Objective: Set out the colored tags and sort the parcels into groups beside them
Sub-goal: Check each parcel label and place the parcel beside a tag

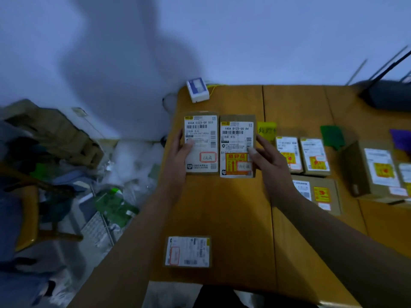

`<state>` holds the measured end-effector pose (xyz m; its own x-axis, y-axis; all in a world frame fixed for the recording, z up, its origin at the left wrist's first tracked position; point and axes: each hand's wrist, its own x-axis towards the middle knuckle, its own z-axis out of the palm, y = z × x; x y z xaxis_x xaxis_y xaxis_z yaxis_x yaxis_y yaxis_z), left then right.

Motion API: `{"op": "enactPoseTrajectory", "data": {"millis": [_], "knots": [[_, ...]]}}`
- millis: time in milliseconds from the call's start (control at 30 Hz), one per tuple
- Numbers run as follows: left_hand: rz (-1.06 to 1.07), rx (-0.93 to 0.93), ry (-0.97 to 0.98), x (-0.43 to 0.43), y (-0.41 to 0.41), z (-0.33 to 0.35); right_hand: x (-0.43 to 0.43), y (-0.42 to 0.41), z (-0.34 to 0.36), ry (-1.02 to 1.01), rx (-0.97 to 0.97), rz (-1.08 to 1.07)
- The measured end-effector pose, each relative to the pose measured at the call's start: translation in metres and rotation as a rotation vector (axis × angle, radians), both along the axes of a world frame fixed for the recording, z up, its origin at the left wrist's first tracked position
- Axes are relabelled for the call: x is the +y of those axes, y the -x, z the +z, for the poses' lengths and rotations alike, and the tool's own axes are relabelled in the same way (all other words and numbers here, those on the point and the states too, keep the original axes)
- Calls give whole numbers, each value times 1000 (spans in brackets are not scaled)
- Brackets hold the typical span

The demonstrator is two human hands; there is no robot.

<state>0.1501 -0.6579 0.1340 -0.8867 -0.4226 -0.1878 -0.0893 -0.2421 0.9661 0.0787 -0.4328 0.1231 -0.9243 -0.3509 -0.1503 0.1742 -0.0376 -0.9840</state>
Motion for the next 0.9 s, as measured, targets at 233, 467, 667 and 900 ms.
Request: {"op": "enactPoseTrajectory", "data": {"millis": [233, 467, 667, 900], "knots": [[-42, 35, 33, 33, 8, 43, 35, 8, 45, -10, 62, -35], [-24, -7, 12, 59, 9, 55, 58, 11, 57, -36, 74, -27], [-95, -132, 4, 79, 0, 38, 72, 6, 38, -121, 12, -71], [-127, -218, 4, 86, -4, 22, 89, -2, 21, -114, -43, -63]]}}
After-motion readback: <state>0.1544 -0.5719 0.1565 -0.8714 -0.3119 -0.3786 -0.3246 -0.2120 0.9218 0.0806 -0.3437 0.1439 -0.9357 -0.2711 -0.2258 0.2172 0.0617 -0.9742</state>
